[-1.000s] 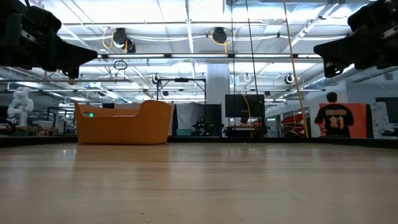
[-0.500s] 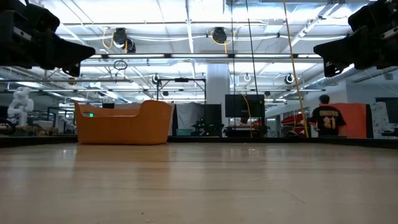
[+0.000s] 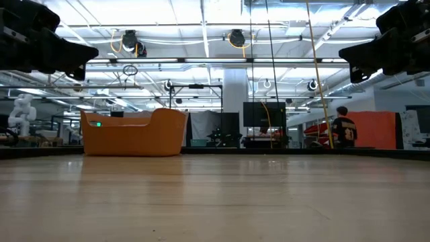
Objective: Sort popcorn bags into baskets
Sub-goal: Return to Home Position
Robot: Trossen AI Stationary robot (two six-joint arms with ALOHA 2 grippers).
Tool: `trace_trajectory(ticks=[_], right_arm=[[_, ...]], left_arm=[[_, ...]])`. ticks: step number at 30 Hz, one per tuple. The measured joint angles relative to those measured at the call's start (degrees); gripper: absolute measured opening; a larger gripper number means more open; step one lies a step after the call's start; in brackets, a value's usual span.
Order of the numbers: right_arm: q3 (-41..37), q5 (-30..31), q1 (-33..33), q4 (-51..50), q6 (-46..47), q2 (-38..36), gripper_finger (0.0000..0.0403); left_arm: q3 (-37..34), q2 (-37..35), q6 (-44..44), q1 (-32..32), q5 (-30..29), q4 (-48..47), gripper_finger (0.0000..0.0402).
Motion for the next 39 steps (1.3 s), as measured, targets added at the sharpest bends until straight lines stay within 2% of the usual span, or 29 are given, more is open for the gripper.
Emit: trace_trajectory(ticks=[7,12,39], right_arm=[[0.00,0.00,0.00,-0.01,0.00,0.01,0.0000],[0.00,0.00,0.00,0.00,0.00,0.00,0.0000],[0.00,0.00,-0.02,0.02,0.00,0.02,0.0000]], left_arm=[[0.00,0.01,2.12,0.05,-0.08,5.60,0.0002],[0.02,0.01,1.84,0.07,-0.63,-0.49,0.0003],[0.07,0.69,2.10,0.08,-1.13,-0.67,0.0021]])
